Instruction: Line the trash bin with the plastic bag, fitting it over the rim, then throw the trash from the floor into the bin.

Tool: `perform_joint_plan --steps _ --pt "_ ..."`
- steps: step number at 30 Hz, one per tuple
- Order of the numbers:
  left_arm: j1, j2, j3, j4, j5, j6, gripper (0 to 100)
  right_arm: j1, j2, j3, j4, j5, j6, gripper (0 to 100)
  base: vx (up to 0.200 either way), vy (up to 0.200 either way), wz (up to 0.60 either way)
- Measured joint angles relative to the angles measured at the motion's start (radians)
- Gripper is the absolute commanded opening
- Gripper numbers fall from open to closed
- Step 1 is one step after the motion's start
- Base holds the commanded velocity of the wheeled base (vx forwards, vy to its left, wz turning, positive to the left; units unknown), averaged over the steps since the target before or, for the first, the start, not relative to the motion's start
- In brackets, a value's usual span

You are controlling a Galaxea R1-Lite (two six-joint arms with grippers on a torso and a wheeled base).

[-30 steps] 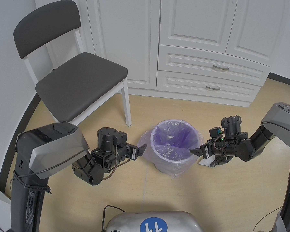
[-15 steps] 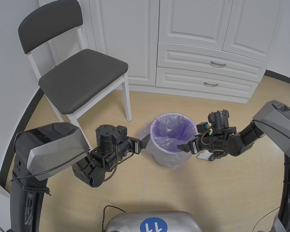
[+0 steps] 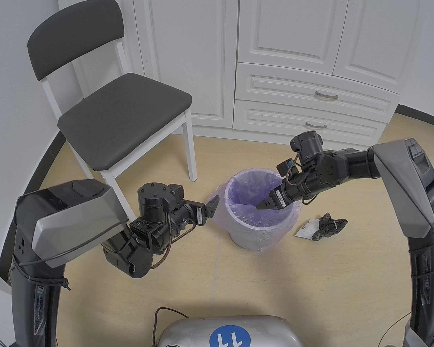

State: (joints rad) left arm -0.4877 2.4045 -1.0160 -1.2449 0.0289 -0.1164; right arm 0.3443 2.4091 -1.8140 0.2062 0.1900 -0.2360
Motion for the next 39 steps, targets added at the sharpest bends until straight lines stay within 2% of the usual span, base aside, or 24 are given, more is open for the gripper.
perform_joint_plan --steps 3,7,15,21,29,35,39 --pt "0.004 -0.007 0.007 -0.002 0.001 -0.003 100 0.002 0.055 -0.105 0.106 0.003 -0.034 100 0.000 0.000 0.00" --pt "0.010 -0.014 0.014 -0.007 0.004 -0.004 100 0.010 0.130 -0.164 0.129 0.008 -0.076 100 0.000 0.000 0.00" --pt "0.024 -0.023 0.016 -0.043 0.004 -0.005 100 0.024 0.249 -0.185 -0.094 0.009 -0.076 100 0.000 0.000 0.00" --pt "0.031 -0.022 0.021 -0.086 -0.001 -0.004 100 0.032 0.302 -0.186 -0.166 0.009 -0.064 100 0.000 0.000 0.00" --pt "0.033 -0.019 0.029 -0.103 -0.004 -0.003 100 0.016 0.316 -0.186 -0.167 0.015 0.047 100 0.000 0.000 0.00" --pt "0.032 -0.017 0.031 -0.104 -0.005 -0.002 100 0.005 0.296 -0.186 -0.160 0.070 0.111 100 0.000 0.000 0.00" --pt "0.032 -0.017 0.034 -0.104 -0.006 -0.002 100 -0.001 0.291 -0.186 -0.159 0.082 0.151 100 0.000 0.000 0.00"
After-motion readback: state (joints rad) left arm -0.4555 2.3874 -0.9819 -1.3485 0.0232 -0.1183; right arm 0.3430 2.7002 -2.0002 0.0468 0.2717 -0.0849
